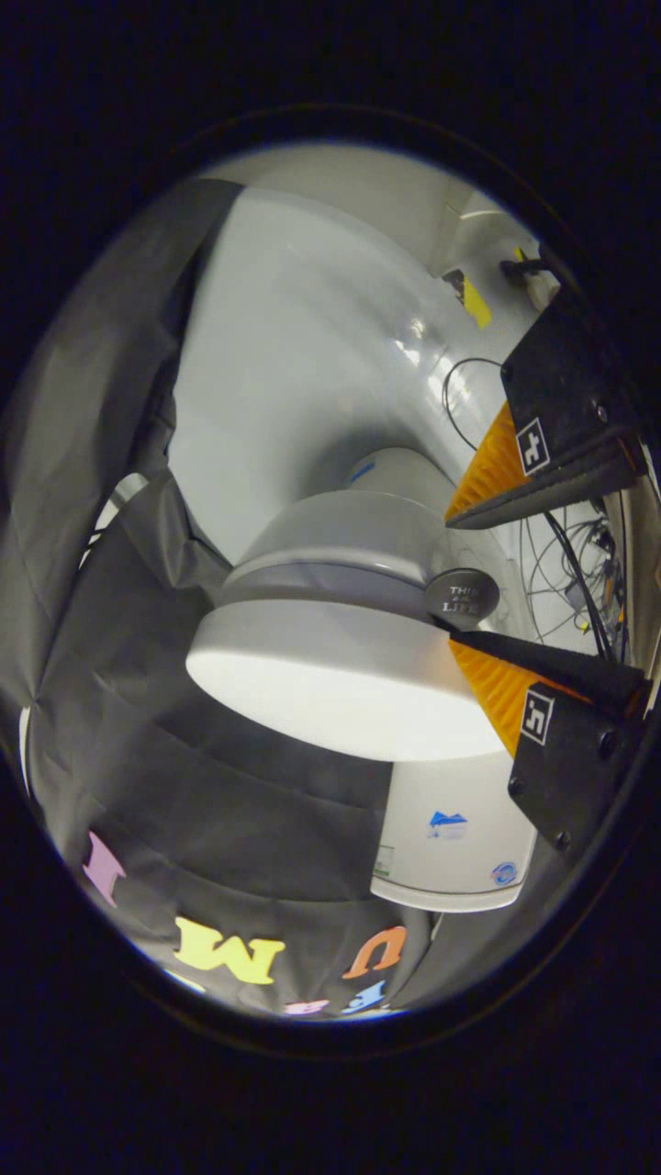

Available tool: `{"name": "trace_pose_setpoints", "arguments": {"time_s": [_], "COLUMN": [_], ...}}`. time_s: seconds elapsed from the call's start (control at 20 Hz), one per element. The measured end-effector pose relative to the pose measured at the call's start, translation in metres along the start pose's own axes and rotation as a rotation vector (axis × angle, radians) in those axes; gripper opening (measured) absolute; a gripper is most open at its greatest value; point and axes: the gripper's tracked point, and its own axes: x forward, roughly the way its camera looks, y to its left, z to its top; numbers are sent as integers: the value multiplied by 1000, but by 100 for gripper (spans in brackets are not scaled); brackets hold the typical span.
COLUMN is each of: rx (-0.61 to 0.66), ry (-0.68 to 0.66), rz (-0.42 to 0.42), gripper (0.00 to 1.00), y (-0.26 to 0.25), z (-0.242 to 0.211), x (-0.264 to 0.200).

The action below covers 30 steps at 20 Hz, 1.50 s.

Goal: Open the toilet lid.

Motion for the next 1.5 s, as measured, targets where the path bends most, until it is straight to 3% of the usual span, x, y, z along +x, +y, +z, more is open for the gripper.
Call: {"name": "trace_pose_setpoints", "arguments": {"time_s": [0.15,0.35,0.85,1.1,1.5], "rx": [24,99,304,237,208], "ry": [25,36,52,41,27], "rz": [20,52,106,71,154], "gripper": [62,38,15,10,7], "y": [6,11,18,27,55], "z": [-1,2,9,6,11], "x": [9,11,5,4,-13]}}
